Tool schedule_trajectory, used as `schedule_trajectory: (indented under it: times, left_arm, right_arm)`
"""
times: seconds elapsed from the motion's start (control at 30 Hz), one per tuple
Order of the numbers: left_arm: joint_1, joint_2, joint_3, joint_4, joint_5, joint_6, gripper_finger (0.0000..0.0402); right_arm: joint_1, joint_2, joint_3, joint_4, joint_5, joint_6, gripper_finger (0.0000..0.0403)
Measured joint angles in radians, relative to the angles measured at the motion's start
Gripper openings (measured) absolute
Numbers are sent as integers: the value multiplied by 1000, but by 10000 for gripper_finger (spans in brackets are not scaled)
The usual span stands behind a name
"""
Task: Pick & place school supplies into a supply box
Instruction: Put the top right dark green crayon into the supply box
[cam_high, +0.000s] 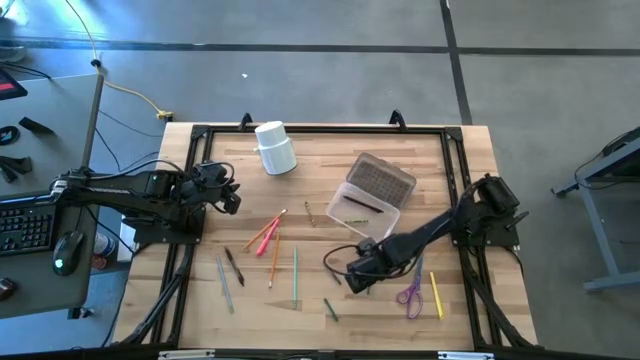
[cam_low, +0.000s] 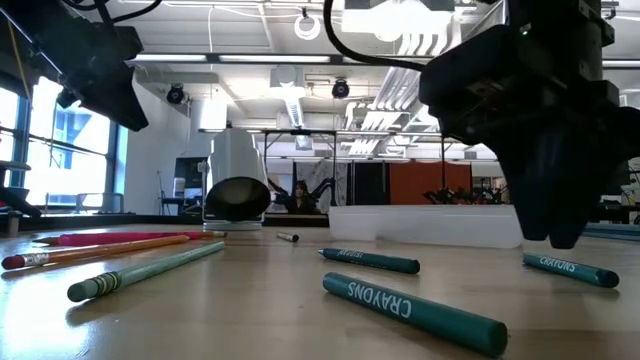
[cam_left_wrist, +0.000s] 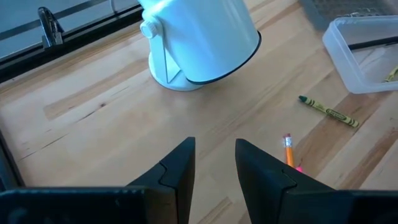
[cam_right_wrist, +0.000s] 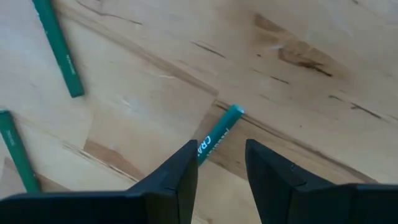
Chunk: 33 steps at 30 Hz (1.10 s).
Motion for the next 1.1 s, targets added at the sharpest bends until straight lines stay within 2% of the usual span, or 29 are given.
schedule_trajectory:
  times: [0.27, 0.57, 0.67, 0.87, 1.03, 1.1]
  left_arm:
    - [0, 0, 0, 0, 0, 0, 150]
    - [0, 0, 0, 0, -1, 0, 150]
    - [0, 0, 0, 0, -2, 0, 150]
    - [0, 0, 0, 1, -5, 0, 150]
    - [0, 0, 0, 2, -6, 0, 150]
    - [0, 0, 0, 4, -6, 0, 150]
  right_arm:
    - [-2, 1, 0, -6, 13, 5, 118]
    - [-2, 76, 6, 6, 0, -13, 115]
    - [-4, 77, 6, -9, 11, -49, 95]
    - [-12, 79, 3, -14, 11, -133, 11]
    - [-30, 63, 19, -22, 8, -221, 24]
    - [-43, 52, 36, -5, 56, -279, 16]
